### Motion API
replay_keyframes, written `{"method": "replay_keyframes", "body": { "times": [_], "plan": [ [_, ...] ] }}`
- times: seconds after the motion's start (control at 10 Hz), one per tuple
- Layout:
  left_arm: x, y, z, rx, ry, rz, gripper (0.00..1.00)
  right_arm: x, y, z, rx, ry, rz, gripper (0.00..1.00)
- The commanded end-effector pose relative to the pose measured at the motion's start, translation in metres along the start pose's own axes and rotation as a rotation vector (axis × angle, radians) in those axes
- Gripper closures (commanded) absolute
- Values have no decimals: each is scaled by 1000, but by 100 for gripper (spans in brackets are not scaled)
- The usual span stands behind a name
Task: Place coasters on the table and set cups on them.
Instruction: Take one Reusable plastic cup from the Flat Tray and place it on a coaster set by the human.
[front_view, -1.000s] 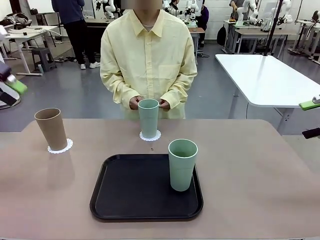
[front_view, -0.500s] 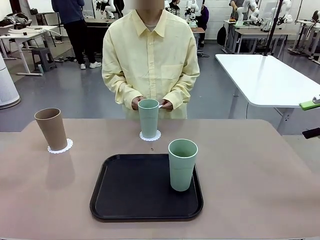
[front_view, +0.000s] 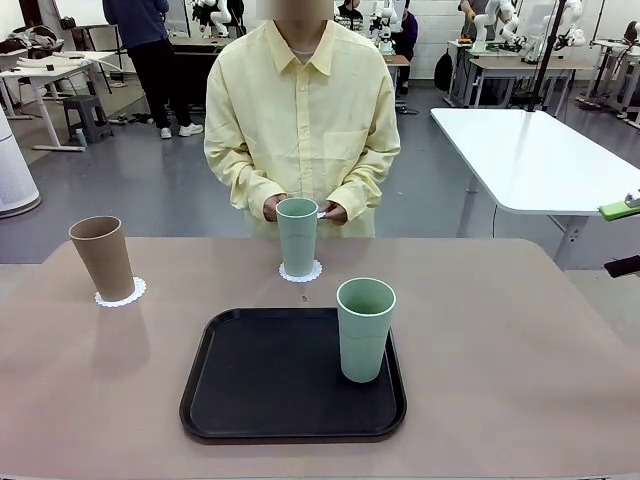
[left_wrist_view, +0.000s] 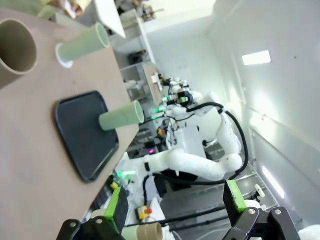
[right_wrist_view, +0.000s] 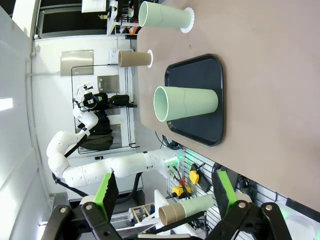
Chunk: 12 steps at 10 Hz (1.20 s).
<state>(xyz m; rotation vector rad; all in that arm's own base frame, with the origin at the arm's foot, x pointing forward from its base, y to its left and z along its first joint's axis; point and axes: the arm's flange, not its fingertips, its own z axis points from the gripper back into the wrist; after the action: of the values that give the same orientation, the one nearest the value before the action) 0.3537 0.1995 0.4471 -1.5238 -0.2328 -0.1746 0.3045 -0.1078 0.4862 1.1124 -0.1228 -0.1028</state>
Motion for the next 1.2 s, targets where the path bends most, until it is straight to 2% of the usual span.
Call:
{"method": "replay_keyframes", "body": {
  "times": [0.0,0.3,0.4,1.1],
  "plan": [
    [3,0,6,16,58,-25,0,3,2,-2,39,-13,21,0],
    [6,-1,2,26,83,-29,0,3,2,-2,39,-13,21,0],
    [8,0,-1,23,52,4,0,3,2,-2,39,-13,21,0],
    [8,0,-1,23,52,4,0,3,2,-2,39,-13,21,0]
  ]
}}
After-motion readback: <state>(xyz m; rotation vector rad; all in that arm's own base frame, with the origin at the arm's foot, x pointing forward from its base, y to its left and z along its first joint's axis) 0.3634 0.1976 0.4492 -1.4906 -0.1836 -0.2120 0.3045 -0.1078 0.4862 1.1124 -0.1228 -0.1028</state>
